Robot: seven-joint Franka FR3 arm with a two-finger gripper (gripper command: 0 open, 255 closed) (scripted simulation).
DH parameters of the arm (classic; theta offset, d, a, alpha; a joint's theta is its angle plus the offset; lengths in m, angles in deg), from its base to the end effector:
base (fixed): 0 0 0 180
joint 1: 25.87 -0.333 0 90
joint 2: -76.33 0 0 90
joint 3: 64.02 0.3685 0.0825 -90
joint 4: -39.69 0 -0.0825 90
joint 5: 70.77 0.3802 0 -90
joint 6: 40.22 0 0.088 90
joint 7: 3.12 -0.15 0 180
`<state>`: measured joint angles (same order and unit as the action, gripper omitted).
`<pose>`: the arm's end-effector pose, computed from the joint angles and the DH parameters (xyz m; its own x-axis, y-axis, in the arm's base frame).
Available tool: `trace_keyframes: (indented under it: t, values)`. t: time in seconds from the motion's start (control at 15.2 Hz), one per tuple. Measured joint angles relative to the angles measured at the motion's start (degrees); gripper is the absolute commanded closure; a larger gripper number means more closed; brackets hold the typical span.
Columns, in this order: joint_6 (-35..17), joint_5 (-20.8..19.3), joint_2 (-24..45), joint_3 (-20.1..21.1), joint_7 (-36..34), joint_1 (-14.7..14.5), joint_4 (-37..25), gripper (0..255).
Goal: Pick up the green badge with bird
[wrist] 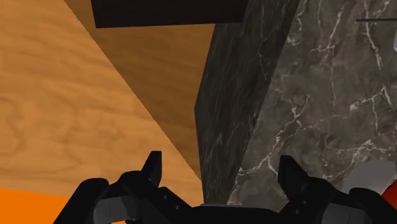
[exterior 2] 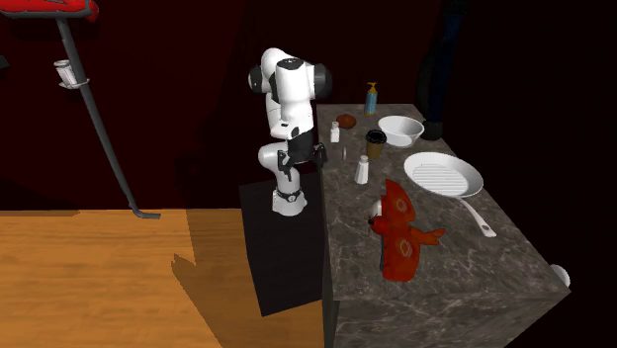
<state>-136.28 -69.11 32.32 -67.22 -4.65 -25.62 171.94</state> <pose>0.2880 -0.0196 0.6126 0.9879 -0.0790 0.1332 -0.0700 -0.9950 -0.0713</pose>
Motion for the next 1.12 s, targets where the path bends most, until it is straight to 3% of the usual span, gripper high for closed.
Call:
trace_keyframes:
  t: [0.26,1.12]
  values:
    - [1.83,0.02,0.61,1.64,3.42,-2.99,-1.53,0]
    - [14.86,-0.19,0.97,11.02,26.32,-20.9,-8.99,0]
